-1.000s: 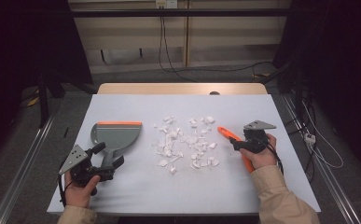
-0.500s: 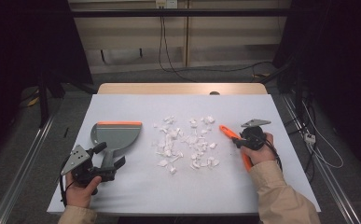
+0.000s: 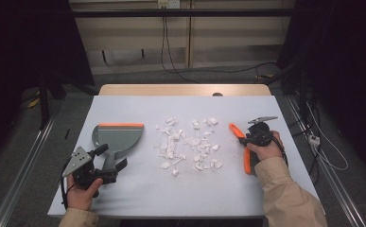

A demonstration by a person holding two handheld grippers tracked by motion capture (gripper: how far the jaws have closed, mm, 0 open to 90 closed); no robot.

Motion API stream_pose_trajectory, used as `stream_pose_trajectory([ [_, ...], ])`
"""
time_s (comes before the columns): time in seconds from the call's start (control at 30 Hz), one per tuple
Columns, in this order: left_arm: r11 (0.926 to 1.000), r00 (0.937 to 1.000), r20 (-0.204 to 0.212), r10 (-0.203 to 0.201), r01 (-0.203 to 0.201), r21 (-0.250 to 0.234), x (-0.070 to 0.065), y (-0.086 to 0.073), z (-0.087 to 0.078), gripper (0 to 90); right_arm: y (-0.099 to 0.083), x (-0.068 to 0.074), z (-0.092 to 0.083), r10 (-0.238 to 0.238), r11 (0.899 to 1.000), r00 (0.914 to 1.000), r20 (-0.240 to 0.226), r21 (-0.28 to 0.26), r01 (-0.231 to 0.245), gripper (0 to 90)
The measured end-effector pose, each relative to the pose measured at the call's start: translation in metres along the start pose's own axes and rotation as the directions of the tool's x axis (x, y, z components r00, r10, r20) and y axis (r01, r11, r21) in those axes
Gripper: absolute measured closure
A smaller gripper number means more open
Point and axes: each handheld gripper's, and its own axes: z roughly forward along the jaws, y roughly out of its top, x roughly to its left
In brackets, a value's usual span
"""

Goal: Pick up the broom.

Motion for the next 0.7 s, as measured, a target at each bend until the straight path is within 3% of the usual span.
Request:
stream_pose_trajectory([
  [0.1, 1.0000, 1.0000, 0.000, -0.001, 0.001, -0.002, -0.0004, -0.0001, 0.0005, 5.2, -0.0012, 0.0016, -0.0007, -0.006, 1.000, 1.0000, 0.007, 0.009, 0.006, 60.8],
  [0.27, 1.0000, 1.0000, 0.001, 0.007, -0.007, 0.002, -0.0006, 0.0002, 0.0004, 5.2, -0.0021, 0.0004, -0.0029, 0.023, 1.000, 0.9997, 0.001, 0.015, -0.023, 63.3],
  [0.33, 1.0000, 1.0000, -0.002, 0.008, -0.008, 0.001, -0.0007, 0.0001, 0.0004, 5.2, -0.0024, 0.0014, -0.0025, 0.000, 1.000, 1.0000, 0.010, 0.016, 0.000, 64.9],
  [0.7, 1.0000, 1.0000, -0.003, 0.005, -0.005, -0.004, -0.0035, 0.0008, 0.0020, 5.3, 0.0016, 0.0062, 0.0007, 0.011, 0.999, 0.9991, 0.041, 0.046, -0.013, 68.4],
])
